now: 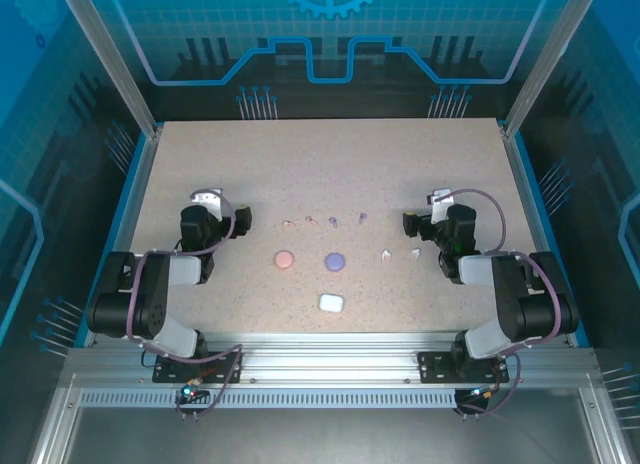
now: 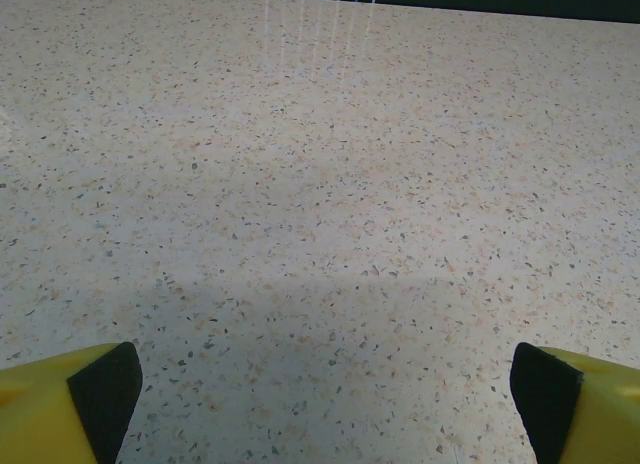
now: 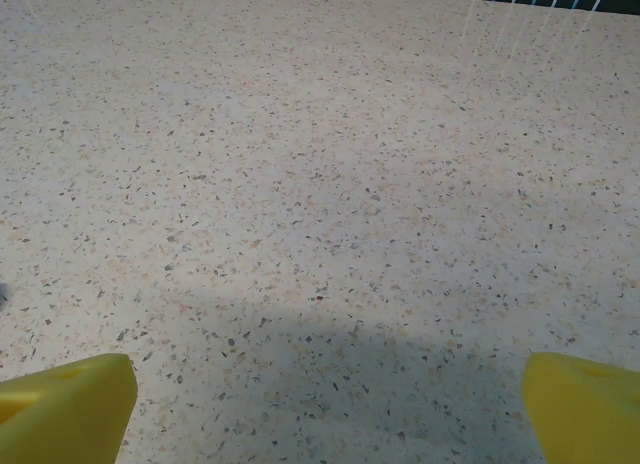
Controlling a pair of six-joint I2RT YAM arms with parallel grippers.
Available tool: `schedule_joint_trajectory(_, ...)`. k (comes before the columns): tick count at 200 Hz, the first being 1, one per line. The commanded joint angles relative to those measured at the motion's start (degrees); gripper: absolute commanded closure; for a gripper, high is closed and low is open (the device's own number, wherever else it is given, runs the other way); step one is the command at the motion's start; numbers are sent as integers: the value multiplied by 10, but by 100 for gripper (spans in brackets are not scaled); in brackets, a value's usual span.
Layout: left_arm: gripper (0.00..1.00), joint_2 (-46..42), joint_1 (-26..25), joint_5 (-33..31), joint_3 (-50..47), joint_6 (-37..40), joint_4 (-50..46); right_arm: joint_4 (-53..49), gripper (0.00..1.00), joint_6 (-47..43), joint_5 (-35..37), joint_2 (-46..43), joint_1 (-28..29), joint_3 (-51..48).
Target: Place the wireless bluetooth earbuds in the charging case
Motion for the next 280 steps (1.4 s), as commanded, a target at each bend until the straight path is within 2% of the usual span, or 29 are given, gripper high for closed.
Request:
schedule_joint_trajectory(1, 1, -2, 4, 9, 4, -9, 4, 13, 0, -6, -7, -1, -8, 11)
schedule_joint_trajectory(160, 1, -2, 2, 7, 7, -8, 0, 11, 0, -1, -22, -1, -15, 12)
schedule_joint_trajectory(172, 1, -3, 2, 8, 3, -8, 4, 11, 0, 3, 0, -5, -12, 12)
schedule_joint_trajectory(187, 1, -31, 2, -20, 8, -21, -26, -60, 0, 24, 66, -46, -6, 33)
schedule_joint_trajectory(210, 1, -100, 2, -61, 41, -35, -140, -287, 0, 83, 98, -112, -7, 122)
schedule_joint_trajectory(230, 1, -154, 2, -70, 61, -49, -195, -464, 0, 194, 123, -140, -9, 209)
schedule_joint_trajectory(247, 1, -191, 2, -57, 99, -81, -272, -632, 0, 316, 176, -132, -19, 299)
schedule_joint_trajectory(265, 1, -217, 1, -29, 154, -130, -388, -720, 0, 312, 101, -111, -32, 361)
schedule_joint_trajectory(280, 1, -232, -5, -12, 188, -185, -461, -763, 0, 303, 46, -104, -15, 386)
